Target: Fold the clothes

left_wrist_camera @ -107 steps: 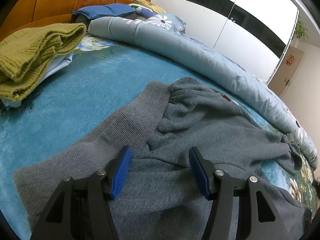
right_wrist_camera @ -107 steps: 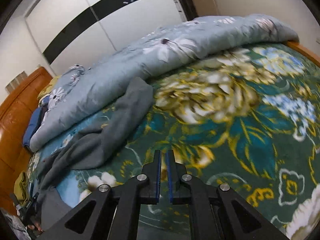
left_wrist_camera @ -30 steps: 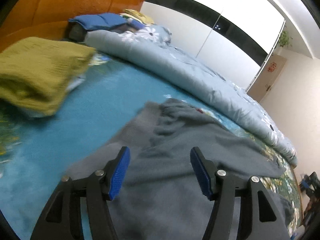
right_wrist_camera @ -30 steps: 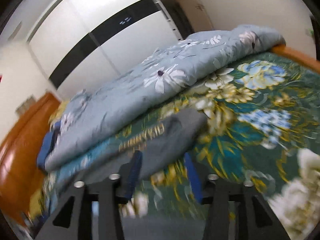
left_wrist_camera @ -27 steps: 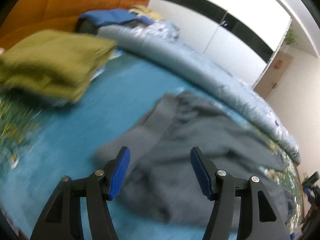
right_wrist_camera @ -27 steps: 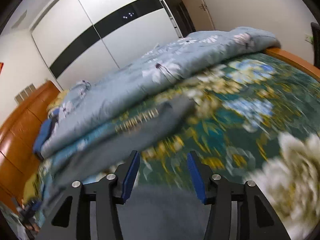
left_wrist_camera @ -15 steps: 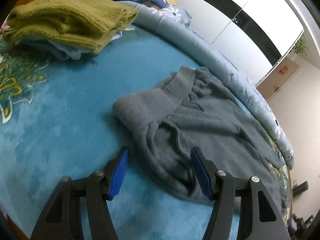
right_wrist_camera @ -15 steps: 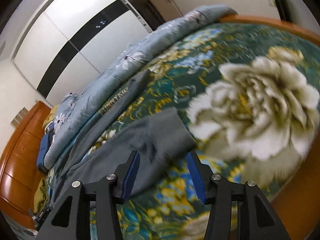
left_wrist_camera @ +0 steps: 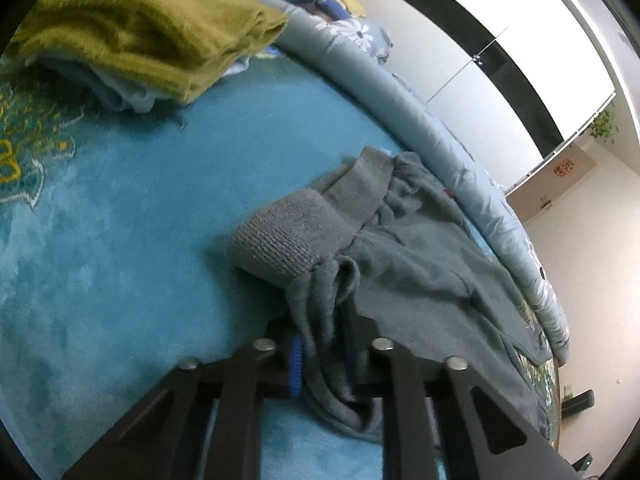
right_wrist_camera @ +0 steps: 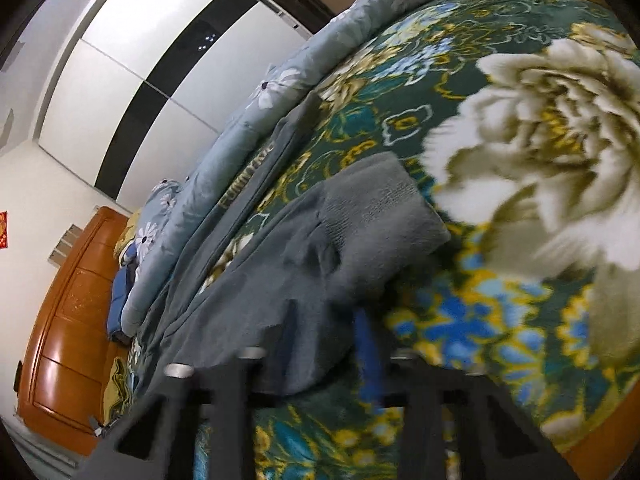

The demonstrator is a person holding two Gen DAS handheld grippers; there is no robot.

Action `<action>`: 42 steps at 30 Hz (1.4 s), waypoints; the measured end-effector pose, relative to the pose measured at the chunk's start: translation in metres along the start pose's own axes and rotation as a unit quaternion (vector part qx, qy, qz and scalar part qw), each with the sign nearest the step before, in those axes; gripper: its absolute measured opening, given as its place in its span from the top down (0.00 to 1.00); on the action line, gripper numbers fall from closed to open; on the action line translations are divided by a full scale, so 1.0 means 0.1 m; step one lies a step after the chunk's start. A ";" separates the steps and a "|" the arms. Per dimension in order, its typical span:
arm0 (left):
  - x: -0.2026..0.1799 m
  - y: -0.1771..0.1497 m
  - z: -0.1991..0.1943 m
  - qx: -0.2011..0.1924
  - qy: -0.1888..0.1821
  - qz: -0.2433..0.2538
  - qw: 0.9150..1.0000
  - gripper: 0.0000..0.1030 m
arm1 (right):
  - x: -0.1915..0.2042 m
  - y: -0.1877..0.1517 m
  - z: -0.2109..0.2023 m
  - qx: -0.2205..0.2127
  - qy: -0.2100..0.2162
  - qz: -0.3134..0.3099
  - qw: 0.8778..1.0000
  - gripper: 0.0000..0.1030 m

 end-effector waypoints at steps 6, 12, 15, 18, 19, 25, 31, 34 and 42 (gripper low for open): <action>-0.16 0.17 -0.50 -0.036 -0.025 -0.003 0.999 0.89 | 0.38 0.36 -0.40 -0.064 0.041 -0.021 0.997 0.96; -0.14 0.01 -0.53 0.005 -0.022 0.001 1.000 0.89 | 0.44 0.40 -0.70 -0.076 0.041 -0.030 0.996 0.96; -0.19 0.04 -0.50 0.023 -0.035 -0.012 0.999 0.89 | 0.46 0.46 -0.66 -0.075 0.050 -0.028 0.996 0.96; -0.36 0.23 -0.54 0.025 -0.043 -0.011 0.999 0.89 | 0.58 0.68 -0.54 -0.073 0.049 -0.042 0.995 0.96; -0.44 0.32 -0.54 0.026 -0.047 -0.013 0.998 0.89 | 0.62 0.77 -0.48 -0.072 0.047 -0.046 0.995 0.96; -0.94 0.87 -0.33 0.042 -0.043 -0.016 0.998 0.88 | 0.83 1.45 0.05 -0.067 0.031 -0.046 0.996 0.96; -1.27 1.25 0.30 0.073 -0.011 -0.024 0.997 0.88 | 0.90 2.13 0.97 -0.039 -0.021 -0.044 0.998 0.96; -1.34 1.37 0.68 0.085 0.012 -0.019 0.996 0.88 | 0.84 2.37 1.50 -0.019 -0.055 -0.044 0.997 0.96; -1.40 1.48 1.36 0.104 0.058 0.005 0.993 0.84 | 0.49 2.44 2.50 0.020 -0.124 -0.041 0.991 0.96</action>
Point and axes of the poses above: each gripper's, at about its wrist camera, not at the fingertips, and z roughly the way its jaws point, x to its left, y to its top, the point moved 10 cm from there along z, roughly the way its jaws point, and after that the axes turned 14 degrees about y, right-handed, at the moved point
